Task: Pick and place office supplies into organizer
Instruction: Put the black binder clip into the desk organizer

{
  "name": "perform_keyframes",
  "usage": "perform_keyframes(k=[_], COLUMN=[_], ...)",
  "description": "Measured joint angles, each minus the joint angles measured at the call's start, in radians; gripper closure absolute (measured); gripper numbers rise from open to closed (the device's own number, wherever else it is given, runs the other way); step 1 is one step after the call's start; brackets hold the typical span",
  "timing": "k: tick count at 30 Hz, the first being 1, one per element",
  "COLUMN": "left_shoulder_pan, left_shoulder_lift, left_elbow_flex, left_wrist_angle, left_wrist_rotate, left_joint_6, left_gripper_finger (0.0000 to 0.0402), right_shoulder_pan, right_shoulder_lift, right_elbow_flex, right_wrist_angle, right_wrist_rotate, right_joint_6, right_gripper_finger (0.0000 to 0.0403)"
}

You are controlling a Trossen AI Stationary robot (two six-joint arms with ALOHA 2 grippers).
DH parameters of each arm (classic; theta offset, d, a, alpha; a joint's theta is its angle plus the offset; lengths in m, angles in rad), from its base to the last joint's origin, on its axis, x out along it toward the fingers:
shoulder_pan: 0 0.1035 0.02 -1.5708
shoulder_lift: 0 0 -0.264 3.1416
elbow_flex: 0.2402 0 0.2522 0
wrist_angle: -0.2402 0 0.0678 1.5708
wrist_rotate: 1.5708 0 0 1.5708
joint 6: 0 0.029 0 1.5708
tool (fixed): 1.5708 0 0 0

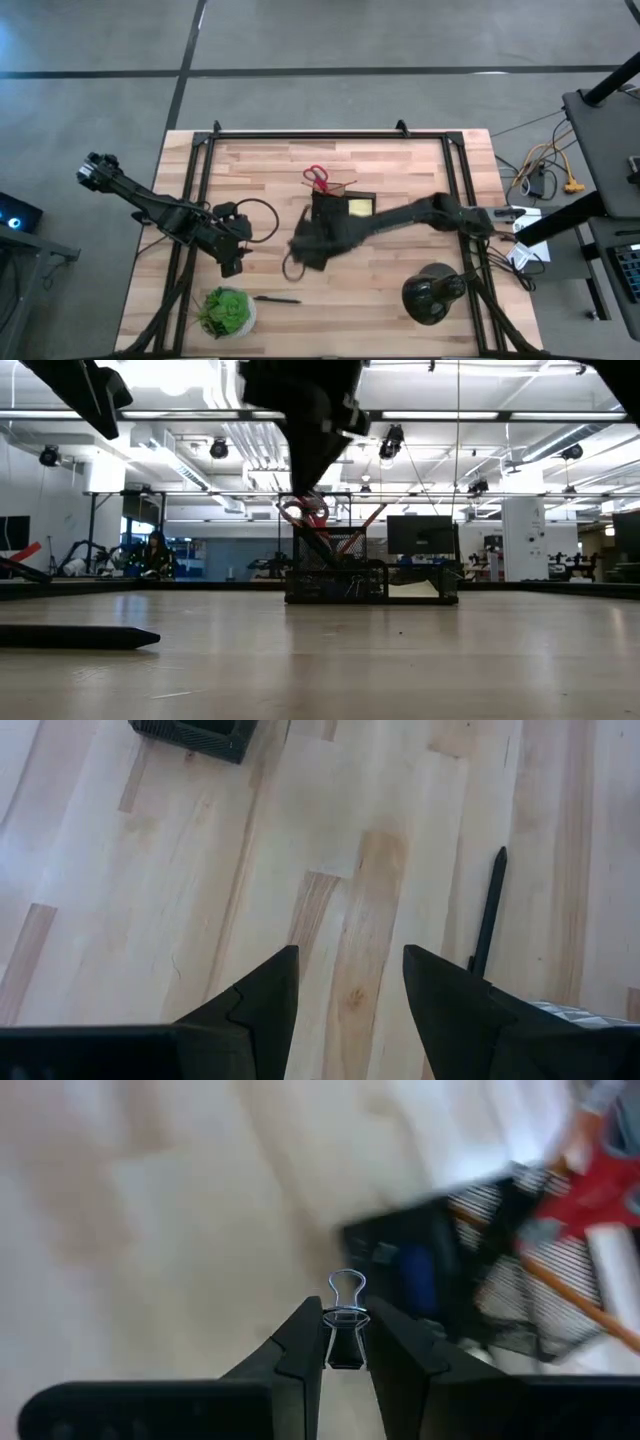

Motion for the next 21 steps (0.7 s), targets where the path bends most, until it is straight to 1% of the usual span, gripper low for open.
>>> perform_keyframes(k=[3, 4, 10, 13, 14, 16, 21], left_shoulder_pan=[0.0, 0.0, 0.0, 0.0, 0.0, 0.0, -0.001], left_shoulder_lift=[0.0, 0.0, 0.0, 0.0, 0.0, 0.0, 0.0], left_elbow_flex=[0.0, 0.0, 0.0, -0.001, -0.001, -0.001, -0.001], left_wrist_angle=[0.0, 0.0, 0.0, -0.001, -0.003, -0.009, -0.012], left_wrist_rotate=[-0.002, -0.003, -0.019, -0.026, -0.026, -0.026, -0.026], left_joint_6=[0.0, 0.0, 0.0, 0.0, 0.0, -0.001, 0.0], left_gripper_finger=[0.0237, 0.0237, 0.0237, 0.0237, 0.0237, 0.0237, 0.0237], right_shoulder_pan=[-0.063, -0.085, -0.212, -0.271, -0.284, -0.301, -0.302], right_shoulder_lift=[-0.01, -0.012, -0.013, -0.013, -0.013, -0.013, -0.013], right_elbow_flex=[-0.017, -0.022, -0.038, -0.039, -0.039, -0.041, -0.041], right_wrist_angle=[-0.018, -0.016, 0.022, 0.024, 0.025, 0.025, 0.025], right_wrist_rotate=[-0.012, -0.031, -0.193, -0.308, -0.329, -0.35, -0.362], right_joint_6=[-0.005, -0.026, -0.173, -0.187, -0.186, -0.184, -0.192], right_gripper_finger=[0.0344, 0.0344, 0.0344, 0.0344, 0.0344, 0.0343, 0.0332])
